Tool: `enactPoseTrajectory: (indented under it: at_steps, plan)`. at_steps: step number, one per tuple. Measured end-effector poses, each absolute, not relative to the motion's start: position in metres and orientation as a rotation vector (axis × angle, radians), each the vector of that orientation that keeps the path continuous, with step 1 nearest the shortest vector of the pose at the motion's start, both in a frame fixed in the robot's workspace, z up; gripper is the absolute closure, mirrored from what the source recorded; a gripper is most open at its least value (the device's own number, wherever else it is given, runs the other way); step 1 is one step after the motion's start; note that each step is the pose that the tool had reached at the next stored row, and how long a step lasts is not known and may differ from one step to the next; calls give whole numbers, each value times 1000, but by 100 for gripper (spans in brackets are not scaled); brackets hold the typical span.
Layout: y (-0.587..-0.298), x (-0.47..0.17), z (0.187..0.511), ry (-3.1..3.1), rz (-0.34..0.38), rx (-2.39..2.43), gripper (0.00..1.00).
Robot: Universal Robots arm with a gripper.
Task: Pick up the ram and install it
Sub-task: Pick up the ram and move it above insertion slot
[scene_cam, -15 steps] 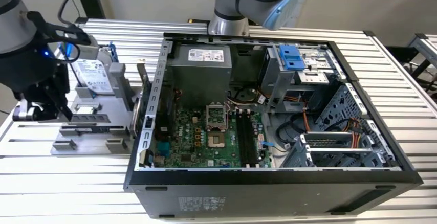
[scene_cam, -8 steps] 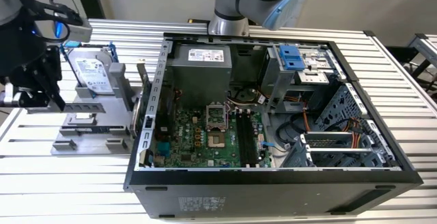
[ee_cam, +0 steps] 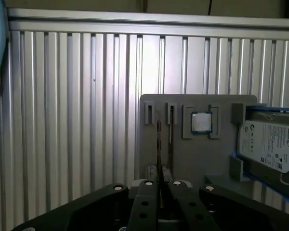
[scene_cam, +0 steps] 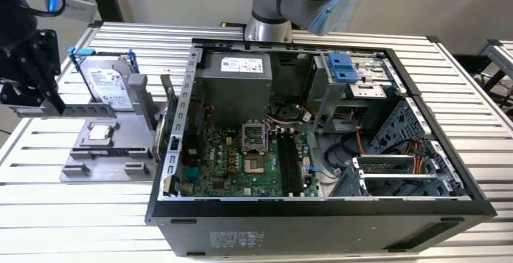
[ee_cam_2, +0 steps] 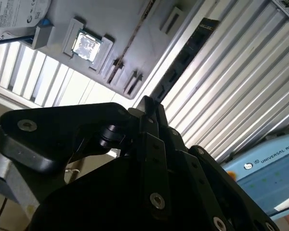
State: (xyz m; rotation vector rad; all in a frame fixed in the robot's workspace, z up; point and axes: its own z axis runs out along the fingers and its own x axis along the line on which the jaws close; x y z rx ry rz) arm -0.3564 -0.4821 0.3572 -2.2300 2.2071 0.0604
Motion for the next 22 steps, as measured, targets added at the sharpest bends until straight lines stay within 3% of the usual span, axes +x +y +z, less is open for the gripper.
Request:
enactPoseTrajectory:
  at_steps: [8, 22]
  plan:
    - [-482, -356, 391, 2207, 60, -2230, 100]
    - [-482, -342, 392, 2207, 61, -2230, 100]
